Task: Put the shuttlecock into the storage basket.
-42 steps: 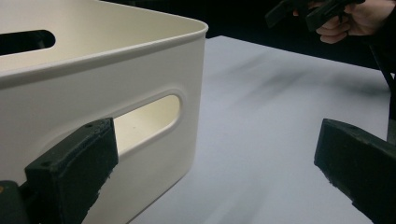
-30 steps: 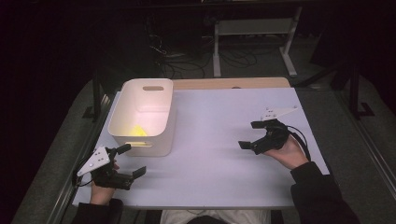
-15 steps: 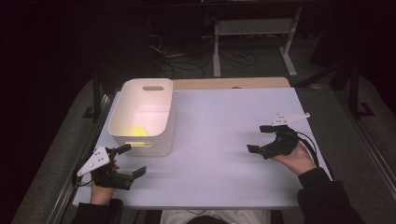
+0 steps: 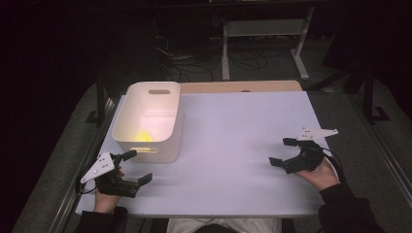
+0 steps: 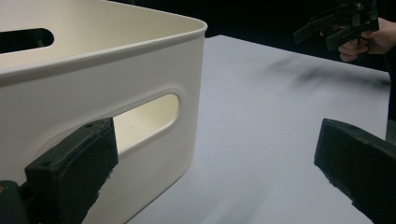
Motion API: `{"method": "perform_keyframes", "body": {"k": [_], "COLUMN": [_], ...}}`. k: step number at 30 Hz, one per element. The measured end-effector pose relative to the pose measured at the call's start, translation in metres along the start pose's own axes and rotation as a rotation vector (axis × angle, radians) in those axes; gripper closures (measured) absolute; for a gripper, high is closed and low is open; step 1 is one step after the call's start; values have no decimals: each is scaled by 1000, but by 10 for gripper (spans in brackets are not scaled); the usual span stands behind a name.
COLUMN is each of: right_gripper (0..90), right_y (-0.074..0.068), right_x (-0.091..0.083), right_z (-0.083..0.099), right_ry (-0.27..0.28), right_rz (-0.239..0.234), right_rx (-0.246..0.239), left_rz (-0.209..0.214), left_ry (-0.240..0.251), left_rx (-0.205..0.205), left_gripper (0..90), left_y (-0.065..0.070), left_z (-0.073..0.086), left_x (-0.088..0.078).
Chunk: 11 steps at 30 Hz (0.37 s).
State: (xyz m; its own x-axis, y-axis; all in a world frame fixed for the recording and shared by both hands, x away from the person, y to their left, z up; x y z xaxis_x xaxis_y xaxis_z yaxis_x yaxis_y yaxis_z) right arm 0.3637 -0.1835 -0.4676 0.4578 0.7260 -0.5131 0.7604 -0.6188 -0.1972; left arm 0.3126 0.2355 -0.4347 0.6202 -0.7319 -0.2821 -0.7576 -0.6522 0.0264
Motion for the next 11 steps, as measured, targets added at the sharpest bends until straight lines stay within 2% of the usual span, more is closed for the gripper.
{"method": "perform_keyframes", "body": {"k": [11], "right_gripper": [0], "right_y": [2], "right_x": [-14], "right_z": [21], "right_ry": [6], "right_rz": [34], "right_rx": [25], "left_rz": [-1], "left_ry": [4], "left_rx": [-4], "left_gripper": [0], "left_y": [0], "left_z": [-1], "left_x": [0]}}
Point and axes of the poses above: each handheld gripper's, and its own axes: x roughly forward along the jaws, z roughly out of its underside, y roughly to its right, the point moved 10 cm from there along x, roughly forward along the jaws, and after that the axes turned 2 degrees about -z, right-handed, at the moved point
